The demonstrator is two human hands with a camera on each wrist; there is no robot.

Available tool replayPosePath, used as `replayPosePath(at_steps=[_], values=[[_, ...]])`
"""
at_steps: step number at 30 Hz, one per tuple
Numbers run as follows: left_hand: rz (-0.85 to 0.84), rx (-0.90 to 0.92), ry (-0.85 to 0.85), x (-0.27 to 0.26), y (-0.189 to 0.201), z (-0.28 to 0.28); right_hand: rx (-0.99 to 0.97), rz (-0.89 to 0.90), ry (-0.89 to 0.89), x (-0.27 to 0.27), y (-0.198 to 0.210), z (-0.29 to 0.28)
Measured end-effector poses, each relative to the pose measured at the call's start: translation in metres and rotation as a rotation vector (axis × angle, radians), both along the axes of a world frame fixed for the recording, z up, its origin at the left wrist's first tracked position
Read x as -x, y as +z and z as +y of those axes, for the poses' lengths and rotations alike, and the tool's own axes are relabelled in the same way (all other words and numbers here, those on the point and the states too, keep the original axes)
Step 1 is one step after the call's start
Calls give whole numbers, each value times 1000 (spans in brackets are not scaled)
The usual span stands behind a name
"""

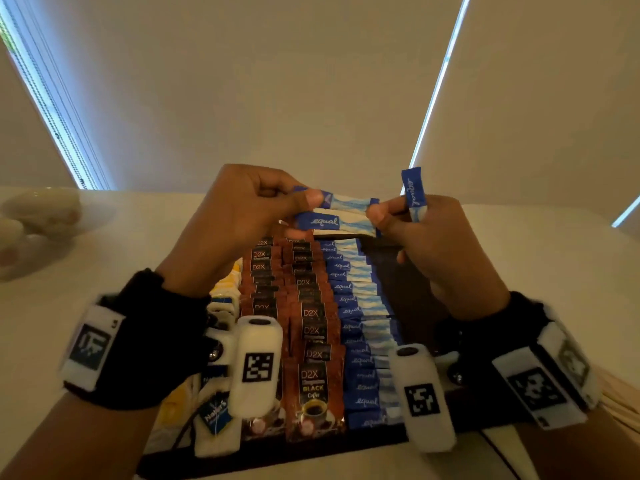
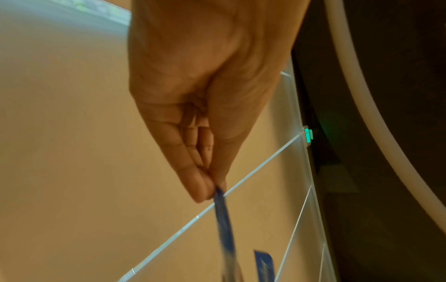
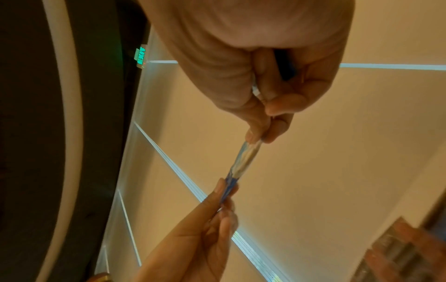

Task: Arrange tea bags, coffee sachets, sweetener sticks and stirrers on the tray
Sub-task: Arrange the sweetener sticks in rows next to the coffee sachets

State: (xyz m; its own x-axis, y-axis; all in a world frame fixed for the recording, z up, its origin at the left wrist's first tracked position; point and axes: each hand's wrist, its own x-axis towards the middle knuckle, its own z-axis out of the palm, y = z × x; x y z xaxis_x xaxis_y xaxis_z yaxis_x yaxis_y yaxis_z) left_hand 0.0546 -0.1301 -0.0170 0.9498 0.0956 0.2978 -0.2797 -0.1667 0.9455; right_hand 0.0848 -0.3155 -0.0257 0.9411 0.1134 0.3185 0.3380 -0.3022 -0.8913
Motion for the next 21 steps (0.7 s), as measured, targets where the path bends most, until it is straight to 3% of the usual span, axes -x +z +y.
replayPosePath(at_steps=[3,6,10,21], values=[[-43,-39,48,1,5,8,115,106,-48,0,-5,-28],[-86,-31,78,4,12,17,290,302,-100,2,-21,-57],[-96,-44,107,5,16,22,385,544,-91,5,-44,-77],[-96,-113,77,7,17,21,474,728,7,13,-65,-62]])
